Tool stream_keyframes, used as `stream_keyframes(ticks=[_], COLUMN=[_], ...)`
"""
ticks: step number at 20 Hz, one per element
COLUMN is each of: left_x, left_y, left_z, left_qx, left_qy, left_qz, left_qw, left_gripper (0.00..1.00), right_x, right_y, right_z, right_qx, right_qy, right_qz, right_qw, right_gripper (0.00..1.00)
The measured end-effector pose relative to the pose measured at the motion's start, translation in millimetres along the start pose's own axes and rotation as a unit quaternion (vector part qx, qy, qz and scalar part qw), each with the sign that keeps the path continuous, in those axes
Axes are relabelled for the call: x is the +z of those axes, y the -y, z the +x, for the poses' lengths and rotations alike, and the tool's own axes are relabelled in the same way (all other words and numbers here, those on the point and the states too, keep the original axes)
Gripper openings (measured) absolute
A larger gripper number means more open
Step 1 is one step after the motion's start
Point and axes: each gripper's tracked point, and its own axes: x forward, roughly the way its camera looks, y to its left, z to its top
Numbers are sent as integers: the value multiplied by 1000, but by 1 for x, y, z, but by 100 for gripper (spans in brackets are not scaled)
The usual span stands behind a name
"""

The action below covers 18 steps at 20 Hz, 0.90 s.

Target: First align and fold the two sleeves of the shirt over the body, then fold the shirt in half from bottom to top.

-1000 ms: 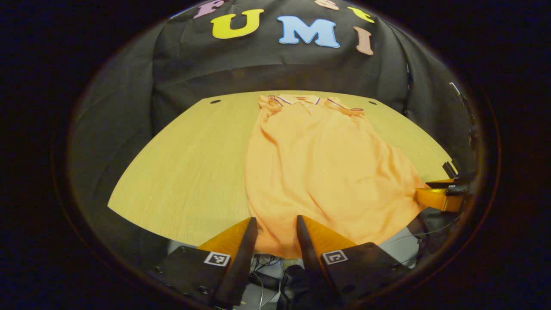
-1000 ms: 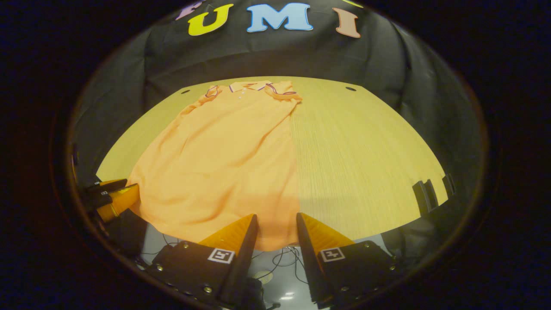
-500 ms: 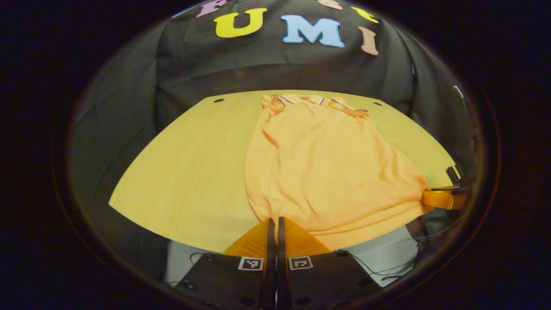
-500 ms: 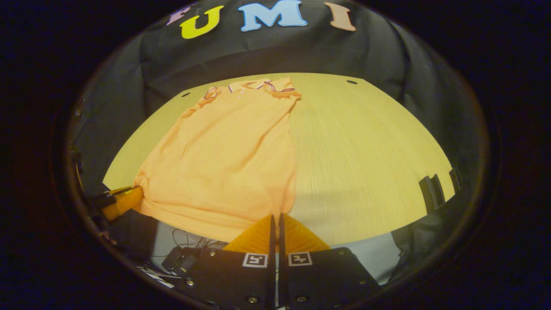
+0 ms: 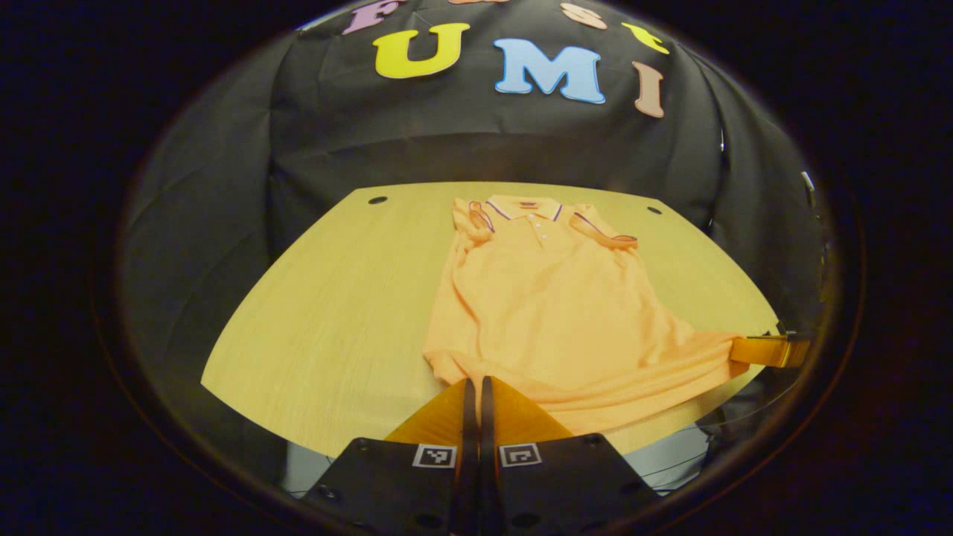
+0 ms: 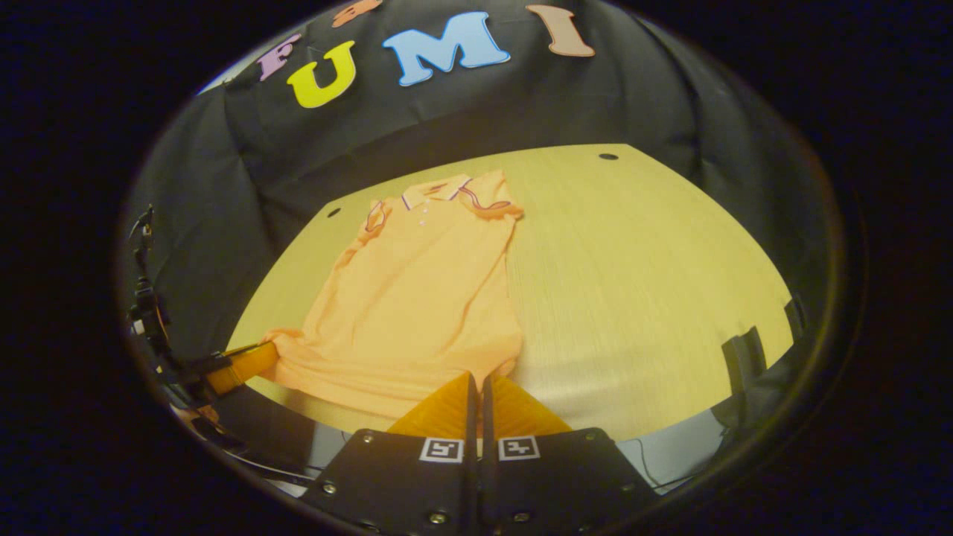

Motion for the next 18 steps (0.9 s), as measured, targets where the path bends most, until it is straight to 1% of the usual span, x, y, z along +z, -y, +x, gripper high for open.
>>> stream_keyframes(ticks=[2,4,8,12,13,14,15,18], left_x=[24,54,108,156,167,178,188,218], left_y=[5,7,6,3,2,1,0,-4], left_z=[9,19,59,104,115,127,140,179], left_qx=[-6,-10,-20,-26,-29,-31,-33,-36], left_qy=[11,23,33,39,41,45,47,52], left_qz=[-9,-17,-37,-33,-32,-31,-28,-24], left_qw=[1000,1000,999,998,998,998,998,998], left_gripper=[8,7,7,8,7,8,7,7], right_x=[30,61,116,166,178,191,201,231], right_y=[-1,-4,-6,-8,-8,-9,-8,-7], right_z=[3,12,39,73,81,91,99,128], right_qx=[-3,-4,-11,-21,-24,-28,-31,-43], right_qy=[17,28,45,56,58,61,63,65], right_qz=[-3,-10,-15,-10,-9,-8,-6,-7], right_qw=[1000,1000,999,998,998,998,997,997], right_gripper=[3,3,3,3,3,3,3,3])
